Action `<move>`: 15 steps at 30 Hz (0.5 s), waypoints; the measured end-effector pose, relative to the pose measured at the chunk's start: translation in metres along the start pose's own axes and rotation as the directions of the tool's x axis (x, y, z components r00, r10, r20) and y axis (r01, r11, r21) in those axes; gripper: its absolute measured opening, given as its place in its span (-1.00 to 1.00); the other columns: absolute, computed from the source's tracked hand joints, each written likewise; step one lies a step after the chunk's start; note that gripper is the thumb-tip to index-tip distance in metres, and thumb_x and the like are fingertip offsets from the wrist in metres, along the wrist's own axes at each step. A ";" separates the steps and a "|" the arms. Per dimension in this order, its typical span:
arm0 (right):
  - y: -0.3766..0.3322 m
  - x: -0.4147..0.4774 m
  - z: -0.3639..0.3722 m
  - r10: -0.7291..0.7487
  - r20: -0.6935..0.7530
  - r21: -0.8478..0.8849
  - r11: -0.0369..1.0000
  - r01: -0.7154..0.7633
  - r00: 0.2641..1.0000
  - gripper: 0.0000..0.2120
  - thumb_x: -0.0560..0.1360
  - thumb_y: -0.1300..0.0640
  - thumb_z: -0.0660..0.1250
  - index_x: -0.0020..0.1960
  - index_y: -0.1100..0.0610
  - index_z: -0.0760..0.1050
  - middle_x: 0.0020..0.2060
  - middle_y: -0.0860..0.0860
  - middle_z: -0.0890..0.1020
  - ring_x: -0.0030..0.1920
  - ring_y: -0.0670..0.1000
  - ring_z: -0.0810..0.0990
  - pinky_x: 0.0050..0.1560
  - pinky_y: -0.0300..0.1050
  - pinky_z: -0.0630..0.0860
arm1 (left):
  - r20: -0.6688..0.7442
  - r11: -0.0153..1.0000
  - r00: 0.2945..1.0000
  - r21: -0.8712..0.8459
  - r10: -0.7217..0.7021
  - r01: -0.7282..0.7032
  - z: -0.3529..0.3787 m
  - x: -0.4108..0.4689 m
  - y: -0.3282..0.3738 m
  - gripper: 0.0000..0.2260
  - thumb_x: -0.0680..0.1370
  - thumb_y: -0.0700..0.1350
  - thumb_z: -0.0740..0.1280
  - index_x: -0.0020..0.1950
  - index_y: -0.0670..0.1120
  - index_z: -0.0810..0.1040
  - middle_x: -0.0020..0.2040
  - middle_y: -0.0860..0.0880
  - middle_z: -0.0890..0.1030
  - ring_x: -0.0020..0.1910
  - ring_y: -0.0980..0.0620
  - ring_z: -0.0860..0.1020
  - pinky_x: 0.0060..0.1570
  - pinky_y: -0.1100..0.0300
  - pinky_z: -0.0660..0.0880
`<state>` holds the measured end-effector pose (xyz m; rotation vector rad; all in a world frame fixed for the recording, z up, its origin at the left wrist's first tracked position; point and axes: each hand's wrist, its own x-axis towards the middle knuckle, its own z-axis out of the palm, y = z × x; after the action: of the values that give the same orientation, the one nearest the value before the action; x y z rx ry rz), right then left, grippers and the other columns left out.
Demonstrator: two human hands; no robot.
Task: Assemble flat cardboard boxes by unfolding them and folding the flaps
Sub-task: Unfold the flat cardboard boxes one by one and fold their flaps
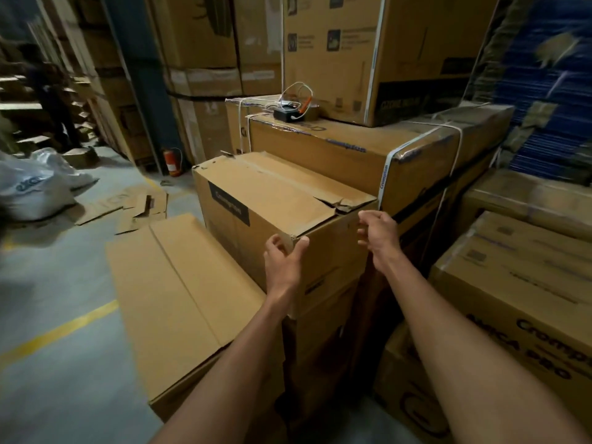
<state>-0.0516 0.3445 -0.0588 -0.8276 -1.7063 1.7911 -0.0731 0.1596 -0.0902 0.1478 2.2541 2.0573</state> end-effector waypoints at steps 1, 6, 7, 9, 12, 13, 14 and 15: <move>-0.004 0.015 -0.002 0.004 -0.031 -0.037 0.999 -0.005 0.999 -0.79 0.63 0.01 0.32 0.19 0.09 0.50 0.06 0.03 0.59 -0.08 -0.03 0.56 -0.05 -0.04 0.57 | -0.010 1.000 1.000 0.013 -0.018 0.018 0.006 0.007 -0.001 -0.23 0.55 0.25 0.38 0.62 -0.02 0.13 0.56 -0.10 0.27 0.46 -0.12 0.34 0.37 -0.06 0.39; -0.021 0.083 -0.004 -0.025 -0.036 -0.256 0.967 0.015 0.999 -0.59 0.61 -0.14 0.29 0.11 0.23 0.54 0.10 0.12 0.63 0.12 0.21 0.58 0.09 0.07 0.49 | -0.076 0.994 0.991 -0.009 -0.109 0.108 0.030 0.032 -0.004 -0.12 0.57 0.35 0.23 0.68 -0.03 -0.14 0.68 -0.09 -0.05 0.63 -0.17 0.04 0.56 -0.25 0.10; -0.023 0.092 -0.002 -0.034 -0.027 -0.304 0.952 0.024 0.999 -0.57 0.62 -0.15 0.27 0.16 0.24 0.54 0.15 0.17 0.62 0.16 0.23 0.57 0.07 0.06 0.46 | -0.092 0.993 0.989 -0.020 -0.116 0.115 0.032 0.035 -0.006 -0.12 0.58 0.35 0.22 0.68 -0.04 -0.16 0.68 -0.09 -0.08 0.64 -0.15 0.01 0.57 -0.23 0.06; -0.025 0.105 0.003 -0.029 -0.013 -0.371 0.928 0.022 1.000 -0.49 0.65 -0.14 0.23 0.35 0.26 0.47 0.29 0.22 0.54 0.26 0.23 0.52 0.18 0.11 0.47 | -0.107 0.990 0.985 -0.027 -0.137 0.135 0.036 0.042 -0.011 -0.11 0.58 0.35 0.21 0.67 -0.03 -0.19 0.68 -0.07 -0.12 0.64 -0.13 -0.04 0.59 -0.21 0.02; -0.022 0.117 0.010 0.032 0.005 -0.411 0.911 -0.027 0.999 -0.36 0.64 -0.19 0.22 0.55 0.22 0.29 0.46 0.15 0.42 0.41 0.20 0.42 0.34 0.13 0.41 | -0.105 0.987 0.981 -0.017 -0.161 0.160 0.038 0.051 -0.016 -0.09 0.56 0.35 0.23 0.67 0.00 -0.23 0.68 -0.07 -0.16 0.64 -0.15 -0.05 0.58 -0.25 0.01; -0.020 0.120 0.012 0.041 0.014 -0.427 0.904 -0.031 0.999 -0.34 0.63 -0.19 0.23 0.57 0.20 0.27 0.49 0.14 0.39 0.44 0.19 0.39 0.38 0.12 0.39 | -0.098 0.986 0.982 -0.016 -0.164 0.163 0.038 0.054 -0.017 -0.08 0.56 0.35 0.24 0.66 0.01 -0.24 0.68 -0.06 -0.17 0.64 -0.17 -0.05 0.57 -0.26 0.02; -0.017 0.124 0.012 0.041 0.021 -0.443 0.896 -0.028 0.999 -0.34 0.62 -0.19 0.25 0.57 0.18 0.28 0.50 0.12 0.38 0.45 0.18 0.38 0.38 0.10 0.37 | -0.089 0.986 0.982 -0.019 -0.168 0.167 0.038 0.056 -0.017 -0.08 0.56 0.35 0.25 0.66 0.02 -0.25 0.68 -0.06 -0.18 0.64 -0.17 -0.06 0.57 -0.27 0.01; -0.015 0.126 0.014 0.039 0.027 -0.454 0.891 -0.022 0.999 -0.35 0.60 -0.17 0.29 0.55 0.17 0.31 0.50 0.11 0.39 0.45 0.17 0.39 0.36 0.08 0.38 | -0.080 0.985 0.982 -0.022 -0.170 0.169 0.037 0.058 -0.015 -0.07 0.56 0.34 0.26 0.66 0.03 -0.26 0.68 -0.06 -0.19 0.64 -0.18 -0.07 0.57 -0.28 0.01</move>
<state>-0.1472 0.4289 -0.0525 -1.0190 -2.1892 1.4438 -0.1259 0.2027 -0.1090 -0.1282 2.2095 2.0265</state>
